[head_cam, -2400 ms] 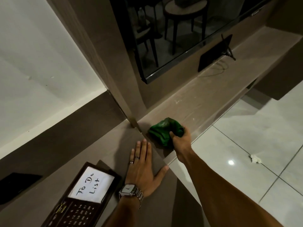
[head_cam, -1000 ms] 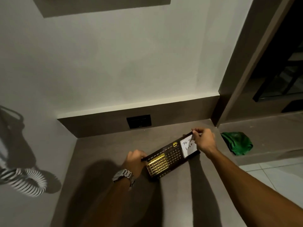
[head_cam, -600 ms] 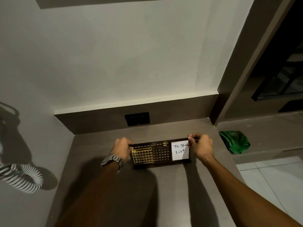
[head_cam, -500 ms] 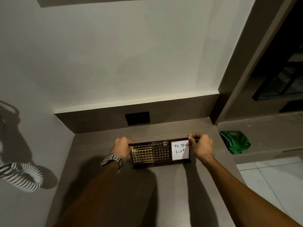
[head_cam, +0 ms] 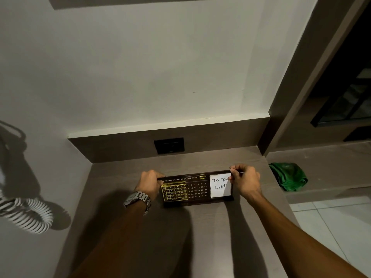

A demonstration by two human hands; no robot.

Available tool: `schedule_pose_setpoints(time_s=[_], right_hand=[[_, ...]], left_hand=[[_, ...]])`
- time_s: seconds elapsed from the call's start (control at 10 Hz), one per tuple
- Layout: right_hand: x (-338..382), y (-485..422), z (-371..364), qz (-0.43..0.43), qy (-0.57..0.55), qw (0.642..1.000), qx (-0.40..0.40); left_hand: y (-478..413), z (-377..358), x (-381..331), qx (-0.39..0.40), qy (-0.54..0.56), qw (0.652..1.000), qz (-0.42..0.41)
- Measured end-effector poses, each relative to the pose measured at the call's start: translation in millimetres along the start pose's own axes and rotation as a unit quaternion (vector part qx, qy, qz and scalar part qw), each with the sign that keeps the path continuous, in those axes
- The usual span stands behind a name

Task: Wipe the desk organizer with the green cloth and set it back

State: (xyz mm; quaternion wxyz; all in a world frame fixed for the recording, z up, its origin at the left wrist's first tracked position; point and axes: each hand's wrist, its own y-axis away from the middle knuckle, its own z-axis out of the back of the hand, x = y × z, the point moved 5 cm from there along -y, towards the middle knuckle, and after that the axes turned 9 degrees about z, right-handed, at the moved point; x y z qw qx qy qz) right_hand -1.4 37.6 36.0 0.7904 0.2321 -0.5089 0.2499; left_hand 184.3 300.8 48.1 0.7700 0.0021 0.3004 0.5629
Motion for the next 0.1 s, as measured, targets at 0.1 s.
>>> schedule_pose_setpoints(time_s=[0.1], right_hand=[[4.4, 0.2, 5.5, 0.018, -0.001, 1.000, -0.010]], left_hand=[[4.9, 4.7, -3.5, -0.016, -0.013, 1.000, -0.015]])
